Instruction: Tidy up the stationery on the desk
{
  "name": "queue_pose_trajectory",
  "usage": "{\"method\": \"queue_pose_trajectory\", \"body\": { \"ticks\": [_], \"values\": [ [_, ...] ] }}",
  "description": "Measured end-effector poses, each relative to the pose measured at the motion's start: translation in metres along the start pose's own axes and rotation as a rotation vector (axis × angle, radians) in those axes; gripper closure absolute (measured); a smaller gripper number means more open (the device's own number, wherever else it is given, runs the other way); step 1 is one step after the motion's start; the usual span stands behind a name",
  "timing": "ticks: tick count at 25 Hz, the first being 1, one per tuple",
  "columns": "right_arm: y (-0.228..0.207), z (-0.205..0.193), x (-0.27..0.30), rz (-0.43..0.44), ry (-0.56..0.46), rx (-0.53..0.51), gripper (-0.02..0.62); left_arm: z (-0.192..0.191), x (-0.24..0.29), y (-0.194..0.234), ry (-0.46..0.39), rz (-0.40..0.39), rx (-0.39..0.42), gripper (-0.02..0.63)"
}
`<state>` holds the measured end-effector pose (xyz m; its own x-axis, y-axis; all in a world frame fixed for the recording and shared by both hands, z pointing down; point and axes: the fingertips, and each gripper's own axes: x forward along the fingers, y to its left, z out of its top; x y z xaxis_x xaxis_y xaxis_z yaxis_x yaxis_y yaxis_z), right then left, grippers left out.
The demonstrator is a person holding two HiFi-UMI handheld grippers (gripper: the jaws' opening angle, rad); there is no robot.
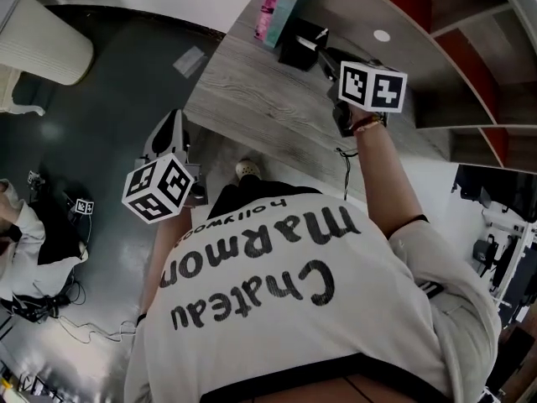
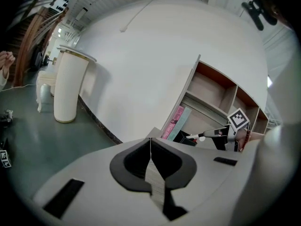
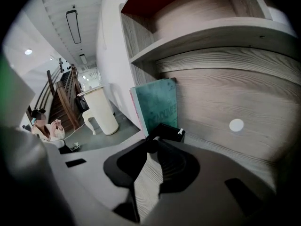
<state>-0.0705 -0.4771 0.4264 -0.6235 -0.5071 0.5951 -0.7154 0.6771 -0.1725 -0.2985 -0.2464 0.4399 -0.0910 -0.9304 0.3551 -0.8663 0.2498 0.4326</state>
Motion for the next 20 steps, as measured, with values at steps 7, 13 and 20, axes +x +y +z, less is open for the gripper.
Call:
{"method": "queue_pose_trajectory", "body": {
  "ticks": [7,13,20],
  "values": [
    [-0.01,0.009,0.018,0.033,-0.019,0.028,0.517,0.015,-0.027,0.023,-0.019,0.104,0.015,0.589],
    [-0.014,0.02,0.038,0.06,-0.047,0.071,0.518,0.014,-0.048,0.041,-0.009,0.188,0.013,0.589],
    [-0.011,0.031,0.061,0.058,-0.06,0.054,0.517,0.007,-0.064,0.063,0.006,0.261,-0.013,0.589]
  ]
}}
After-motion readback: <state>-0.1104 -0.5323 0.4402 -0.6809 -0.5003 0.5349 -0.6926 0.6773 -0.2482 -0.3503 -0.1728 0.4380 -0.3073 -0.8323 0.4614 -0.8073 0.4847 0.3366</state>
